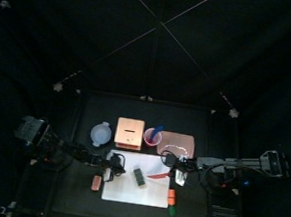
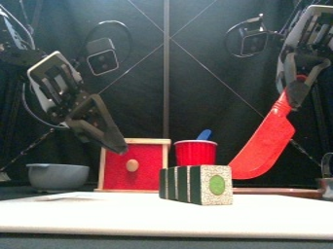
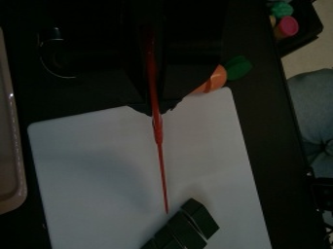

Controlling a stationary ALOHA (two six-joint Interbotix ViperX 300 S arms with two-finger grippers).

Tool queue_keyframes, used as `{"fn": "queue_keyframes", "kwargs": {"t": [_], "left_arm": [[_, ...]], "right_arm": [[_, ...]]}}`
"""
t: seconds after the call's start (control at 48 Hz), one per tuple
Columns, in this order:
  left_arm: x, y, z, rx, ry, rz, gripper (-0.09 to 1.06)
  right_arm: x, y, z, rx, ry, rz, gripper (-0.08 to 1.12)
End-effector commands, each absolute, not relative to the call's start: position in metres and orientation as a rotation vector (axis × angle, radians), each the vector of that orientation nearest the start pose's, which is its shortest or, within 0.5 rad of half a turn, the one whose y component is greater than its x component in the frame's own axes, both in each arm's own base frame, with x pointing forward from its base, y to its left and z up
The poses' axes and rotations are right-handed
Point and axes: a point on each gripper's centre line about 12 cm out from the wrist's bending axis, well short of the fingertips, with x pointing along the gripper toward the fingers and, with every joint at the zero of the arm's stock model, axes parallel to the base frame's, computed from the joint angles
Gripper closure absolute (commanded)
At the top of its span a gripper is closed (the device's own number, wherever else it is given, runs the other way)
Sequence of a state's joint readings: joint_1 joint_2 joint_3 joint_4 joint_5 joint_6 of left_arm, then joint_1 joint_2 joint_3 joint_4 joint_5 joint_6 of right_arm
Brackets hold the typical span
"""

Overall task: Place sushi on board then cut the sushi with the knife then place the pieces on the plate
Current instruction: Grasp knife edge with left hand

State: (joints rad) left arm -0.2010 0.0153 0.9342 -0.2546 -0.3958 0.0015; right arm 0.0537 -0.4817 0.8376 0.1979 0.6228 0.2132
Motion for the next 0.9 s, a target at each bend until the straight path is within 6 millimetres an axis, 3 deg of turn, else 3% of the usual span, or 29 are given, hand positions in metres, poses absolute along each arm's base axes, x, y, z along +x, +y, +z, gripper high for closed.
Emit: {"fn": "queue_keyframes", "kwargs": {"t": [0.021, 0.292, 0.896], "left_arm": [[0.350, -0.058, 0.123, -0.146, 0.545, -0.034, 0.47], [0.363, -0.055, 0.116, -0.149, 0.552, -0.019, 0.47], [0.391, -0.034, 0.104, -0.144, 0.586, 0.029, 0.47]], "right_arm": [[0.264, 0.032, 0.222, 0.380, 0.967, -0.013, 0.53], [0.270, 0.045, 0.215, 0.394, 0.981, 0.021, 0.53], [0.279, 0.055, 0.219, 0.406, 0.933, 0.049, 0.53]]}}
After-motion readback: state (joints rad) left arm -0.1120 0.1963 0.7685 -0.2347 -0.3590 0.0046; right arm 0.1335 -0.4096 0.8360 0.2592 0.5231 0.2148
